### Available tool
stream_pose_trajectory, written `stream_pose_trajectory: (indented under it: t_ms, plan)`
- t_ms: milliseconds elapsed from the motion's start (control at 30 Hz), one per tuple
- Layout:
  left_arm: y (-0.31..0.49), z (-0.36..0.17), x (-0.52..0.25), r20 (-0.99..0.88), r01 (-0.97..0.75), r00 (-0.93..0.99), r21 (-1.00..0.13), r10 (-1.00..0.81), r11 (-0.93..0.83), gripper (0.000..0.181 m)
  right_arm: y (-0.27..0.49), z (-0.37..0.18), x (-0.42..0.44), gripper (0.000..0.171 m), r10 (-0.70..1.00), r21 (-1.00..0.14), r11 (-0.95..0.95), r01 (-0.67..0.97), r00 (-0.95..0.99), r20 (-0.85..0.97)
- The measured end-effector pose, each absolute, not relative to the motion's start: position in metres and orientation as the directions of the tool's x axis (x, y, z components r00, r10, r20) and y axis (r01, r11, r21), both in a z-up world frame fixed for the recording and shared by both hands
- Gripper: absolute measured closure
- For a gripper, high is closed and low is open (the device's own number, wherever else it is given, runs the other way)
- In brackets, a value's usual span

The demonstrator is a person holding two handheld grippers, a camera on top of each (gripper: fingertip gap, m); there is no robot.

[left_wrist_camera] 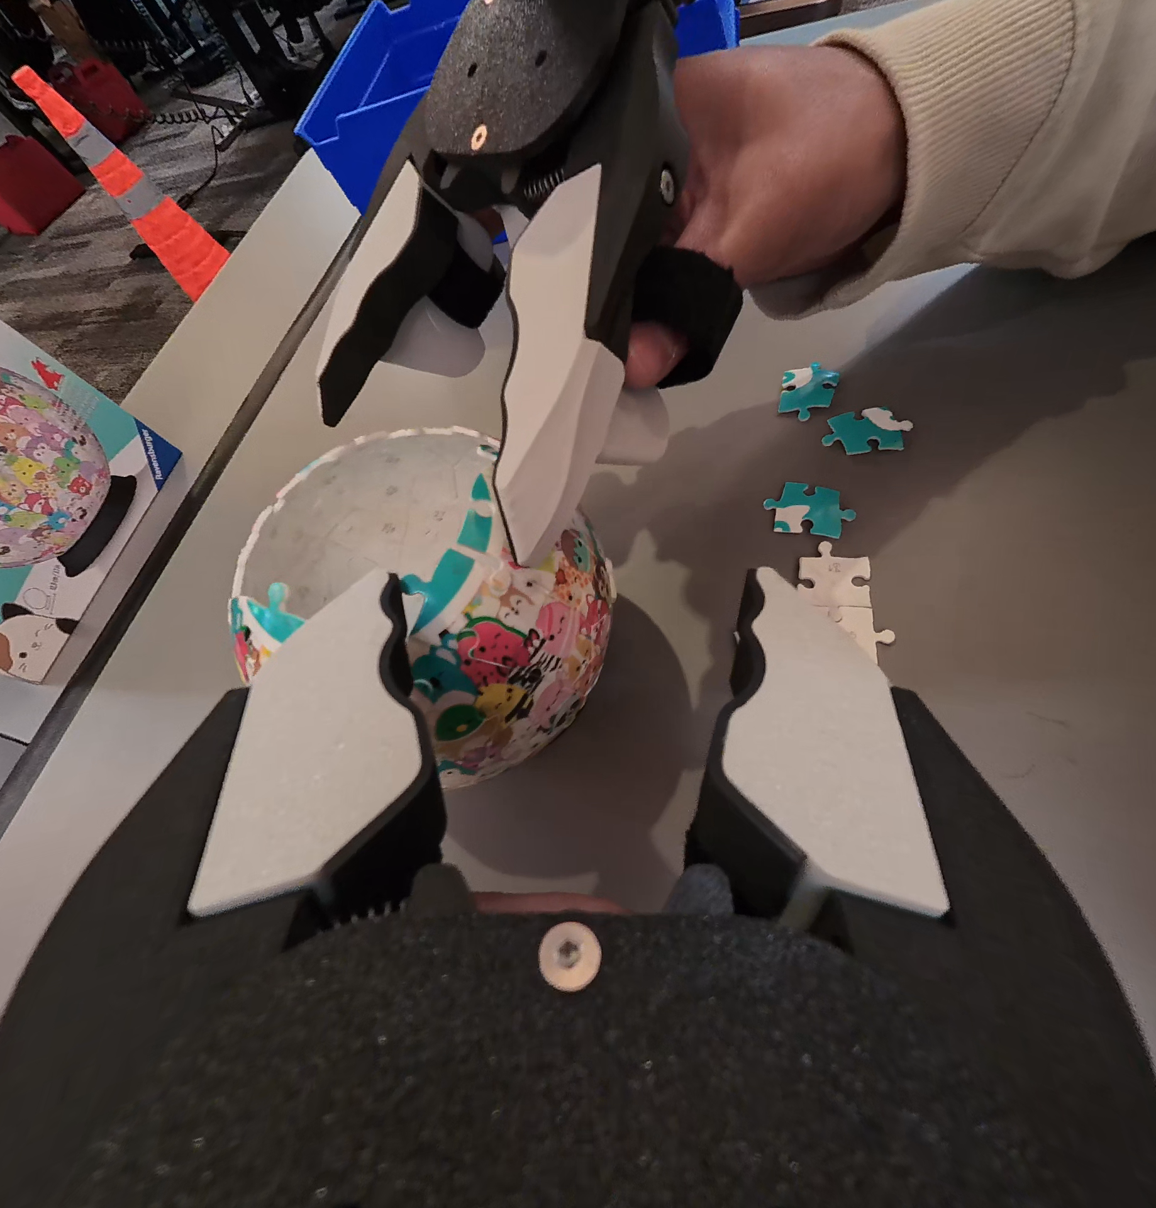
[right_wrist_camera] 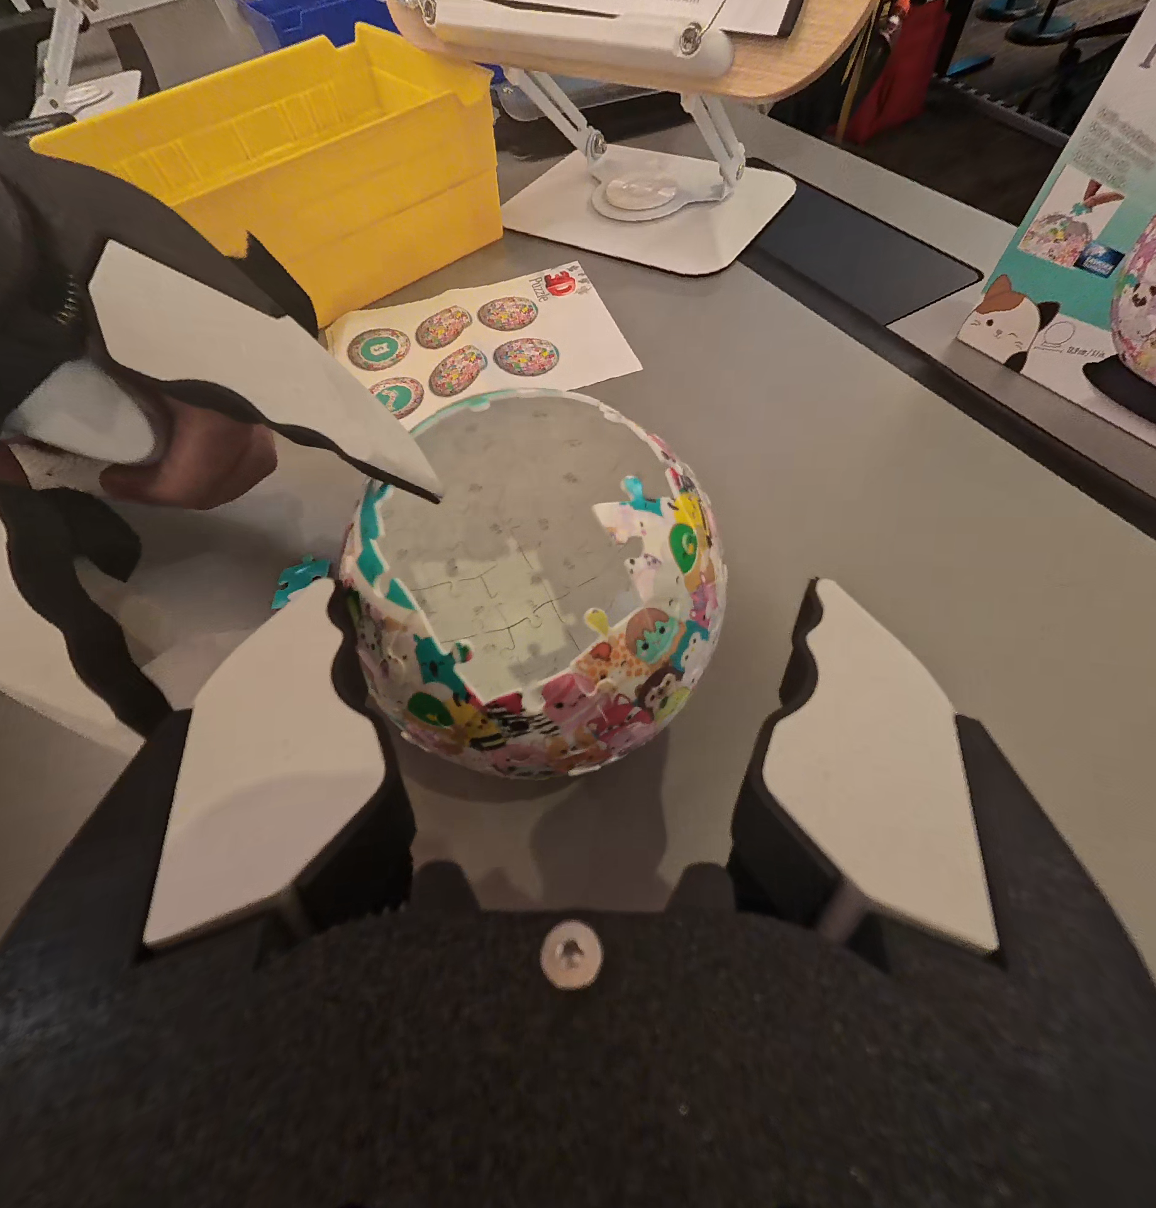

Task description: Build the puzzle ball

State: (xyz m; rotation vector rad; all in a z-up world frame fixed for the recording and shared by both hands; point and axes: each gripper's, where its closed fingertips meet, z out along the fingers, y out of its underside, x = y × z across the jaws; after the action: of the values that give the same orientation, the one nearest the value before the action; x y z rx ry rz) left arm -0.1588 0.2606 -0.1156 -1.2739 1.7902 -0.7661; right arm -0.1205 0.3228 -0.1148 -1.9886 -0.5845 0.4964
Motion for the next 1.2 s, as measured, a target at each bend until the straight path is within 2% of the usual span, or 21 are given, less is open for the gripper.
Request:
stream_pose_trajectory:
  t_ms: [233, 400, 533, 700, 900, 1200]
  plan:
    - [0.262, -0.115, -0.158, -0.259, -0.463, -0.180, -0.829, -0.949, 0.314, 0.089, 0.324, -0.115, -0.124, 0.047, 0.590, -0.887, -0.426, 0.177, 0.797, -0.124]
    - [0.262, -0.116, -0.157, -0.263, -0.458, -0.181, -0.830, -0.948, 0.318, 0.089, 0.329, -0.123, -0.123, 0.038, 0.562, -0.875, -0.464, 0.138, 0.809, -0.171]
    - [0.265, -0.116, -0.159, -0.274, -0.456, -0.171, -0.829, -0.946, 0.323, 0.090, 0.325, -0.119, -0.124, 0.041, 0.578, -0.880, -0.460, 0.116, 0.792, -0.198]
    - [0.286, -0.095, -0.174, -0.232, -0.360, -0.068, -0.901, -0.970, 0.240, 0.082, 0.323, -0.120, -0.117, 0.042, 0.571, -0.864, -0.503, 0.014, 0.756, -0.320]
    - [0.302, -0.119, -0.182, -0.049, -0.374, -0.052, -0.925, -0.997, 0.066, 0.073, 0.324, -0.134, -0.119, 0.037, 0.561, -0.841, -0.541, 0.003, 0.747, -0.358]
    - [0.300, -0.131, -0.172, -0.063, -0.406, -0.037, -0.911, -0.997, 0.073, 0.056, 0.327, -0.140, -0.126, 0.035, 0.530, -0.808, -0.588, -0.041, 0.735, -0.423]
